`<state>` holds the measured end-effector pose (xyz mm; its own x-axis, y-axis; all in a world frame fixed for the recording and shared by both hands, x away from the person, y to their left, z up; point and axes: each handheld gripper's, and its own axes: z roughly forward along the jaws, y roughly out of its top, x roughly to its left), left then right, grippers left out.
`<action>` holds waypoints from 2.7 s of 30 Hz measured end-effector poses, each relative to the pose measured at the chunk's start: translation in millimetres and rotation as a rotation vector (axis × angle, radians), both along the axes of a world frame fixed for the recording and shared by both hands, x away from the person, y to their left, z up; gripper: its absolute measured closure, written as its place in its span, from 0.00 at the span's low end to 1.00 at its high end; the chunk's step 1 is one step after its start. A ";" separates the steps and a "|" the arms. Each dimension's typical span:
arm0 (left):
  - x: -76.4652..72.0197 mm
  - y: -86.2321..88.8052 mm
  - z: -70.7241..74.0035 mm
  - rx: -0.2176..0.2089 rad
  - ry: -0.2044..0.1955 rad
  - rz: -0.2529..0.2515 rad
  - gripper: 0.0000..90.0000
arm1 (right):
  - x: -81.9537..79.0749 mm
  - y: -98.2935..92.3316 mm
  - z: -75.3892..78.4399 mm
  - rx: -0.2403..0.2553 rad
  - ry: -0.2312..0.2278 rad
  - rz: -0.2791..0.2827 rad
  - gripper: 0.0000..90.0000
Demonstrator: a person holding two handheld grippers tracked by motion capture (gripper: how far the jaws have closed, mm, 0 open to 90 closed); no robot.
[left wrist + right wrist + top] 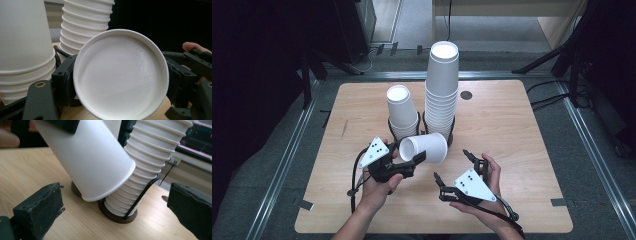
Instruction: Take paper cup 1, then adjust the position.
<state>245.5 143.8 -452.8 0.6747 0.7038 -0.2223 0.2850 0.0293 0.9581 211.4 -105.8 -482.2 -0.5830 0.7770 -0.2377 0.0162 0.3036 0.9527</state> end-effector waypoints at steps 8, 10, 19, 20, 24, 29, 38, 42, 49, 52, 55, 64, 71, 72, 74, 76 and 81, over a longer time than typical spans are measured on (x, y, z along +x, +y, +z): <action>2.5 -0.4 -4.2 0.004 -0.001 0.000 0.27 | -0.7 -5.3 11.8 0.190 0.124 -0.026 0.00; 2.3 -0.6 -5.0 0.005 -0.004 0.001 0.27 | -1.9 -5.1 11.6 0.212 0.149 -0.034 0.00; 1.2 0.1 -6.0 0.003 -0.014 0.014 0.27 | -3.2 -0.8 8.8 0.183 0.150 -0.152 0.00; 1.3 0.1 -6.0 0.003 -0.016 0.016 0.27 | -2.8 -0.1 8.1 0.177 0.156 -0.159 0.00; 2.3 0.1 -6.6 0.000 -0.026 0.016 0.27 | -2.2 1.5 4.4 0.167 0.171 -0.230 0.00; 4.2 -0.9 -9.1 0.009 -0.027 0.029 0.27 | -1.3 -0.9 3.4 0.215 0.220 -0.330 0.00; 4.4 -4.4 -11.3 -0.015 -0.031 0.025 0.27 | 4.4 -4.5 4.9 0.379 0.386 -0.357 0.00; 4.3 -4.6 -11.4 -0.027 -0.027 0.018 0.27 | 3.6 -4.3 8.2 0.406 0.434 -0.407 0.01; 4.8 -4.6 -13.4 -0.049 -0.017 0.026 0.27 | 6.2 -2.0 13.9 0.554 0.589 -0.391 0.02; 4.2 -4.9 -13.8 -0.056 -0.020 0.020 0.27 | 5.2 -2.2 14.5 0.640 0.641 -0.351 0.00; 3.4 -5.2 -13.6 -0.059 -0.024 0.016 0.27 | 4.9 -1.9 13.7 0.703 0.684 -0.354 0.02; 1.1 -9.0 -16.0 -0.068 -0.035 0.009 0.27 | 10.5 -5.0 8.6 0.959 0.915 -0.348 0.03; 0.1 -11.2 -18.8 -0.071 -0.038 0.010 0.27 | 12.1 -3.9 10.8 1.114 1.026 -0.316 0.04; 0.0 -11.5 -19.2 -0.071 -0.040 0.010 0.27 | 12.7 -2.9 10.5 1.139 1.046 -0.313 0.04; -0.3 -12.2 -19.6 -0.072 -0.042 0.009 0.27 | 13.4 -1.3 9.5 1.182 1.085 -0.306 0.05; -0.7 -12.5 -19.9 -0.073 -0.044 0.009 0.27 | 14.2 0.3 8.5 1.224 1.114 -0.296 0.05; -1.1 -12.8 -21.3 -0.072 -0.047 0.010 0.27 | 17.4 2.9 6.1 1.343 1.186 -0.263 0.05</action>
